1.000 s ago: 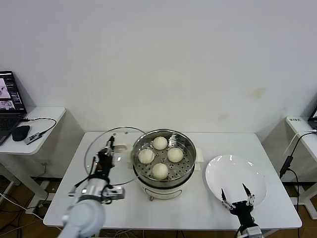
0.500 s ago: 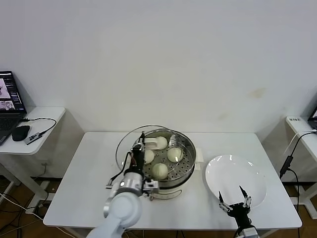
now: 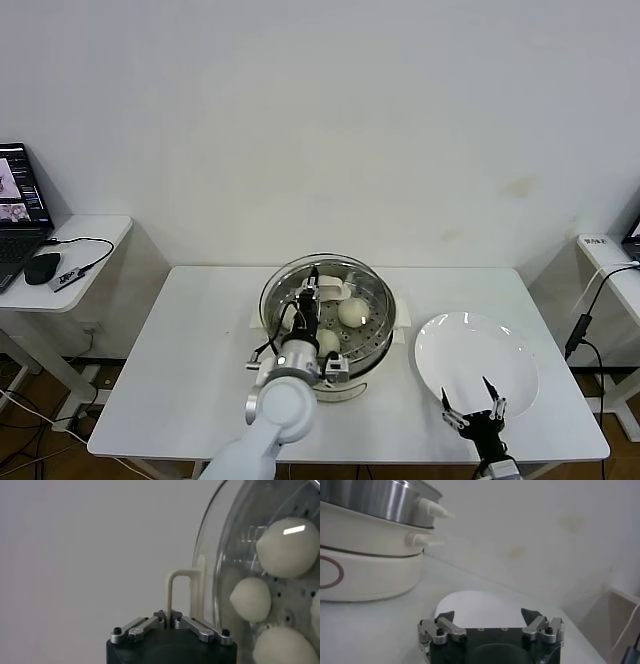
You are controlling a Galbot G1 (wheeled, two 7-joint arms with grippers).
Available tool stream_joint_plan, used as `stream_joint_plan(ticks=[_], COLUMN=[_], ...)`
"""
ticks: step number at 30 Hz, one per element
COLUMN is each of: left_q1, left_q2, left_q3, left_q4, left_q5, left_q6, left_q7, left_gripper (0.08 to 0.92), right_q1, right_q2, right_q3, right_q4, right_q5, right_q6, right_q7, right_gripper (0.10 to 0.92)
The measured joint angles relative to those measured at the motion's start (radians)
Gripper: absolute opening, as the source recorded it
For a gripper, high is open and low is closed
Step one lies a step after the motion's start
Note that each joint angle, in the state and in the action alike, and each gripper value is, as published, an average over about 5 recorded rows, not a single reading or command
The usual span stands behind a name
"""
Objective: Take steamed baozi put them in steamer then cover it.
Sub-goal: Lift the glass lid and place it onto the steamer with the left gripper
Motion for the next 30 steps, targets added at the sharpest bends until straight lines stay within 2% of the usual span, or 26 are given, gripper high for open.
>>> stream_joint_plan(ticks=[27, 30], left_q1=[0.005, 0.008], left_q2=[-0.044, -0.046], left_q3=[0.009, 0.008], left_q4=[0.053, 0.052], left_q5=[0.049, 0.045], left_q6=[-0.016, -0.019], left_q7=[0.005, 0.0], left_gripper=[0.141, 0.164], right_q1=[-0.001, -0.002], right_q2=[0.004, 0.004], right_q3=[-0.01, -0.011], right_q4=[-0.02, -0.02], right_q5=[-0.013, -0.014], right_q6=[0.011, 0.012], right_q7=[0.002, 0.002], right_gripper=[0.823, 0.823])
